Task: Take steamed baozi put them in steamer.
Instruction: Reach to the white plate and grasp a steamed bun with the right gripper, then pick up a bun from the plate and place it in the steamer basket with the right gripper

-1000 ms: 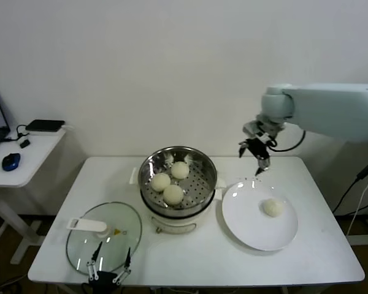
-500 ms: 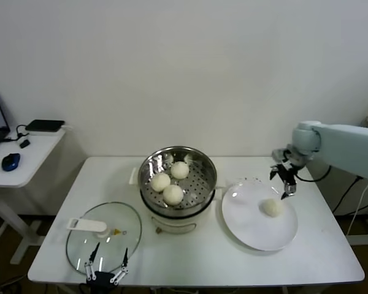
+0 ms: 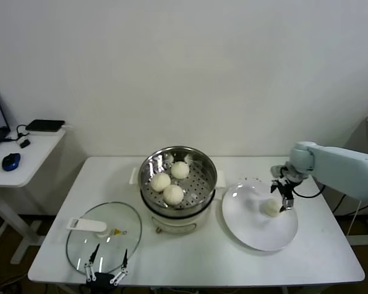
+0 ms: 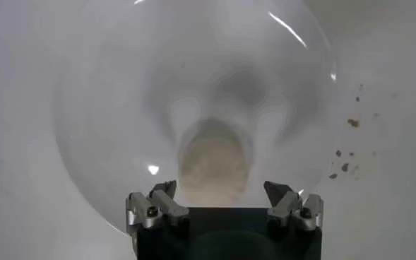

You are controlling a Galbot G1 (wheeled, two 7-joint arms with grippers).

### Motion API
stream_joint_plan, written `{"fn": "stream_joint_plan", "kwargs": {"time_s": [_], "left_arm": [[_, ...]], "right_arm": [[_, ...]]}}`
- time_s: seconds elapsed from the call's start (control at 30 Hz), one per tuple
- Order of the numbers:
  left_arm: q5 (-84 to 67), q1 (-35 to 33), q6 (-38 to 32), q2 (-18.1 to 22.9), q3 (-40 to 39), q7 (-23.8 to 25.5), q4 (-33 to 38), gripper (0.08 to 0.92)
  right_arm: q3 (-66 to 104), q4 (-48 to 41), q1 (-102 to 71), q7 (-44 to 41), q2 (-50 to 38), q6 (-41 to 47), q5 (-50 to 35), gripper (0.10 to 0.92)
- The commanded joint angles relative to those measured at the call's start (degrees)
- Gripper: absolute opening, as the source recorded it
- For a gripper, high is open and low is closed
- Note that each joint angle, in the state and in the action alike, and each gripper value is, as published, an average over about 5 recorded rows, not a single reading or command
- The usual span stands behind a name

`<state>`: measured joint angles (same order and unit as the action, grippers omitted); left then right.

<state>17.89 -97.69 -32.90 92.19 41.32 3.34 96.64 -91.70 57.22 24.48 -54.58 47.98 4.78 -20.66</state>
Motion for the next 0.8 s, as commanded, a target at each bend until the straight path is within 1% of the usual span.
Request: {"fn": "stream_joint_plan", "kwargs": {"time_s": [0.03,0.17,0.27,0.43,0.53,0.63,0.8], "left_arm": [[0.1,0.0,0.1,2.6,0.1,0.0,0.0,0.823],[0.1,0.0,0.1,2.6,0.1,0.0,0.1,0.823],[0.1,0.0,0.1,2.7,0.0,0.0,0.2,0.823],[0.0,-0.1,0.0,2.6,0.1,-0.1,0.4,0.823],[0.0,-0.2,0.1,2.6,0.1,-0.1,0.6,0.823],[0.0,-0.3,0.1,2.5,0.1,-0.1,0.6,0.823],[0.0,-0.4,0.1,2.3,-0.1,-0.1,0.6,0.823]], "right_arm": [[3.9,-3.5,-5.5,0.7,0.6,0.4,1.7,0.823],[4.1,-3.4,-5.5,0.8,0.8,0.5,1.6,0.823],[4.0,-3.3,-5.4,1.0,0.9,0.7,1.7,0.802],[3.7,-2.8,-4.9,1.0,0.8,0.7,1.6,0.691],[2.0,-0.9,-2.5,1.0,0.3,1.2,0.7,0.621],[-2.8,2.7,3.2,0.9,-0.2,1.9,-2.6,0.579],[-13.8,10.1,19.6,-0.6,0.5,3.1,-11.7,0.574]]}}
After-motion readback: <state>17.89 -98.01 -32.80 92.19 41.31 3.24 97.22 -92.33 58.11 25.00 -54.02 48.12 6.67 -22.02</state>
